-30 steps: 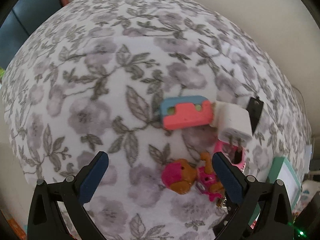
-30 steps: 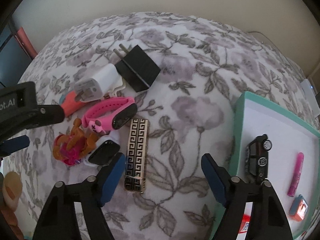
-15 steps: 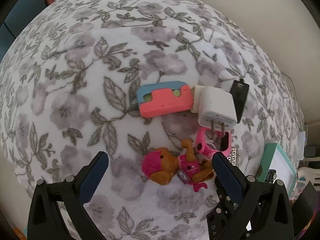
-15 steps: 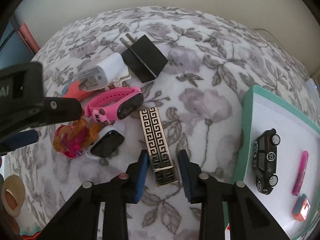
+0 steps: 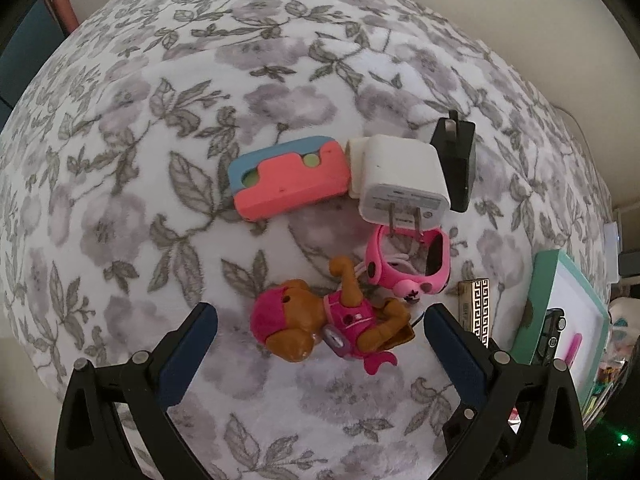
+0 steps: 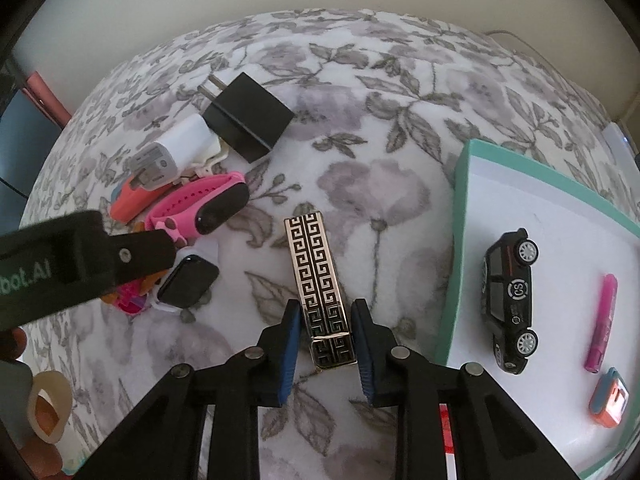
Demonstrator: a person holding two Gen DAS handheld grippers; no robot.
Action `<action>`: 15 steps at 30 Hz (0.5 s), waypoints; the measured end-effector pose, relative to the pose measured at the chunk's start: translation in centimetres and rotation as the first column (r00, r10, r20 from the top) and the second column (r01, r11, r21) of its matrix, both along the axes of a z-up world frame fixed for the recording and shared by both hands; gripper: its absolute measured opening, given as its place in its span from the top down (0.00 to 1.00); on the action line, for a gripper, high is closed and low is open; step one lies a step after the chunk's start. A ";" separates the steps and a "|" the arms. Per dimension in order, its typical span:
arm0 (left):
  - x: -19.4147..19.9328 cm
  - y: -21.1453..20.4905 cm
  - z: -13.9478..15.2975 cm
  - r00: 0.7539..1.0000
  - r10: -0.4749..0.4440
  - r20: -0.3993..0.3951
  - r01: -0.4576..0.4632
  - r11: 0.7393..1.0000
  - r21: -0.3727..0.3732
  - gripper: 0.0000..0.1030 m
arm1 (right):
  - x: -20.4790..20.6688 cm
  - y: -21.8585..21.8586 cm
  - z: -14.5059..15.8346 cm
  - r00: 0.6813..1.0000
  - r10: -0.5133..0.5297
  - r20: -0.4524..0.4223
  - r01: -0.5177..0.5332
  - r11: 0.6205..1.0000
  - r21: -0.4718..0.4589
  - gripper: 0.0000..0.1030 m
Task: Organize rigid objects
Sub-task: 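Grasp the gold patterned bar with the right tool while the left tool grasps the dog figure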
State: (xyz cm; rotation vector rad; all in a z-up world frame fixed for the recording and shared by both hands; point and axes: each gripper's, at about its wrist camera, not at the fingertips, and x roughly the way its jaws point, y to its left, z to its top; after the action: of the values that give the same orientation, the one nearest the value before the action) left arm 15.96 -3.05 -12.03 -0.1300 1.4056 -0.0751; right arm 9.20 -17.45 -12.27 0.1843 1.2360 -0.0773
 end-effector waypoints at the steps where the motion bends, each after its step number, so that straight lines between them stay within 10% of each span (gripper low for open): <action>1: 0.0 -0.1 0.0 1.000 -0.003 0.000 0.003 1.000 -0.006 0.15 | -0.3 -0.1 -0.1 1.000 -0.002 0.000 0.002 1.000 0.002 0.73; 15: -0.3 -0.1 0.2 1.000 -0.011 0.007 0.011 1.000 -0.011 0.20 | -0.4 0.3 0.0 1.000 0.010 0.003 -0.010 1.000 -0.018 0.73</action>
State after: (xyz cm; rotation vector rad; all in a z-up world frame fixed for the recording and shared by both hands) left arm 15.70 -3.15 -11.84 -0.1309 1.3989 -0.0927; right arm 8.76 -17.11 -12.24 0.1624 1.2322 -0.0800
